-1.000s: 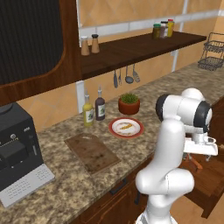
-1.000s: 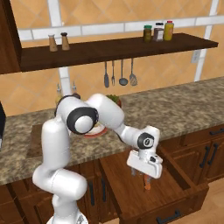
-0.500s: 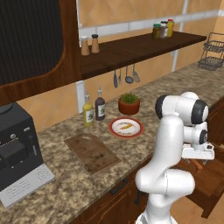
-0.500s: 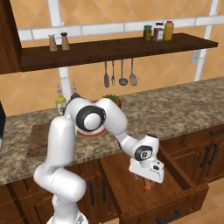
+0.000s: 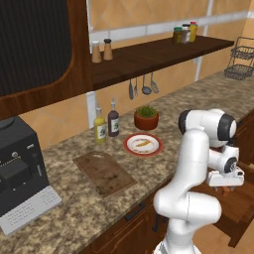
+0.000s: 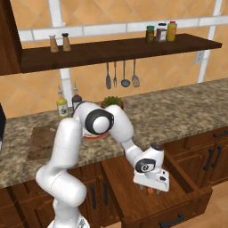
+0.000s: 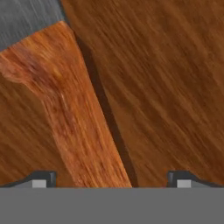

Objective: Pick up the knife from the drawer and place it on the cutting board. Then place the meat from the plate to the cutting board.

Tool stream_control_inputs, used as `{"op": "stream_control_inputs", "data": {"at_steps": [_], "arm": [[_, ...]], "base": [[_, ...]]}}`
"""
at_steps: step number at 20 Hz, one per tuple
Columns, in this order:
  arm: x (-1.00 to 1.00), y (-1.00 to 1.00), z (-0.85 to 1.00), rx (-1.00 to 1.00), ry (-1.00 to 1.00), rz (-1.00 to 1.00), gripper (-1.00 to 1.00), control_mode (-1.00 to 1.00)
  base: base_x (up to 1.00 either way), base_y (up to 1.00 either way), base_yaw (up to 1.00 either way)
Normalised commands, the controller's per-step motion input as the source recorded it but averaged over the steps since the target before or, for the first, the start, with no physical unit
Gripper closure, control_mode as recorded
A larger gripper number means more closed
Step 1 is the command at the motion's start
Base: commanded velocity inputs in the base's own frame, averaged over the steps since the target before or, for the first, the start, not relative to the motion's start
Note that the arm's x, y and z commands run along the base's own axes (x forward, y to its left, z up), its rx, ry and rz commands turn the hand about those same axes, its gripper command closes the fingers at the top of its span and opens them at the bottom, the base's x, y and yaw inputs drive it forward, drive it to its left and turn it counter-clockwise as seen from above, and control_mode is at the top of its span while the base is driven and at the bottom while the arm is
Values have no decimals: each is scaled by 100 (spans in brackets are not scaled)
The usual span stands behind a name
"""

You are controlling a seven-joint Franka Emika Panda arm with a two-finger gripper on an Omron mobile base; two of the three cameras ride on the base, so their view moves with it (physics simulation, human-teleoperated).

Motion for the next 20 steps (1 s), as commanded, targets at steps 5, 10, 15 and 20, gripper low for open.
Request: {"op": "stream_control_inputs", "data": {"at_steps": [5,10,15,20], "arm": [[-11,0,-4,2,-8,7,100,-100],[-70,0,68,0,-28,7,100,-100],[-96,0,100,-1,-31,5,100,-100],[-65,5,100,-6,-16,0,100,-100]], "base": [[0,0,0],[0,0,0],[0,0,0],[0,0,0]]}}
